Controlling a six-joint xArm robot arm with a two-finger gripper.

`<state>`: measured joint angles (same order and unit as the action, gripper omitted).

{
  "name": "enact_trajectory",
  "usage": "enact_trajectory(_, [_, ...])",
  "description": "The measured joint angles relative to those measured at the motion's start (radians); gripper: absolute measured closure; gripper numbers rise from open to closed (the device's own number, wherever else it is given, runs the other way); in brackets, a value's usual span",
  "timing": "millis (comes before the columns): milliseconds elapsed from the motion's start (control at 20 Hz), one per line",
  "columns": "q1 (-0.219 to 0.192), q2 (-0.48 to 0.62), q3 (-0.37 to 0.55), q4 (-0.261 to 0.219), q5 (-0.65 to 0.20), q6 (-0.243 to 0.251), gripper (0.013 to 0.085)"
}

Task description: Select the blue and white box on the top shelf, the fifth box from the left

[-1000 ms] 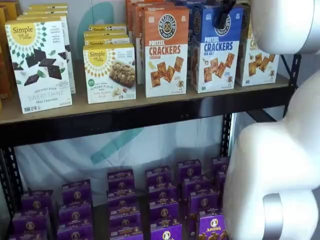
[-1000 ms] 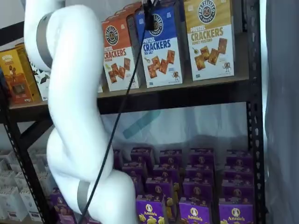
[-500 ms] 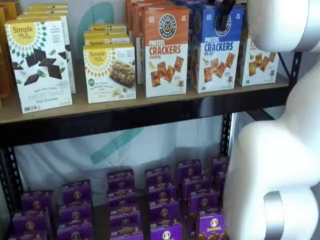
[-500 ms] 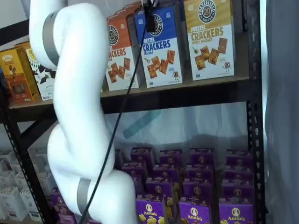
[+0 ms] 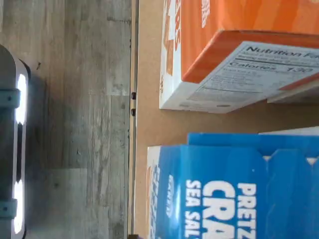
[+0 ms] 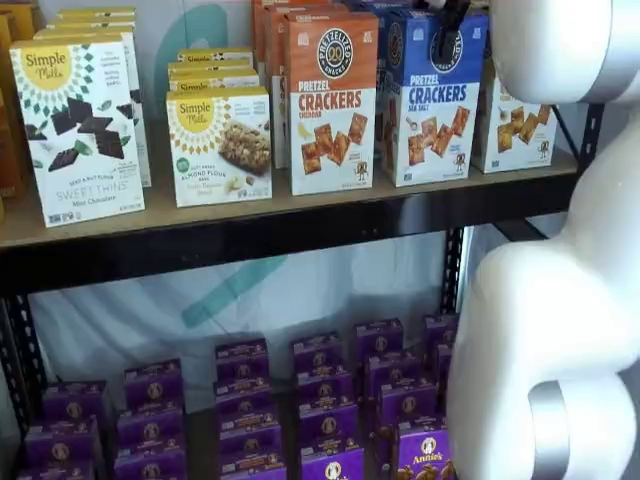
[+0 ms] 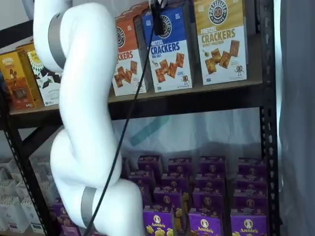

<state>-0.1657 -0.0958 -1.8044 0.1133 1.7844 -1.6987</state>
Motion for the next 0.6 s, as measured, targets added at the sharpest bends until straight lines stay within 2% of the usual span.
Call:
enact_trajectory(250, [0.001, 0.004, -0.004, -0.005, 0.003, 0.0, 0.013])
enact_trajectory(400, [0.003, 0.003, -0.001, -0.01, -0.003, 0.0, 0.025])
enact_trajectory(600, [0.002, 0.006, -0.006, -0.007, -0.001, 0.0, 0.025])
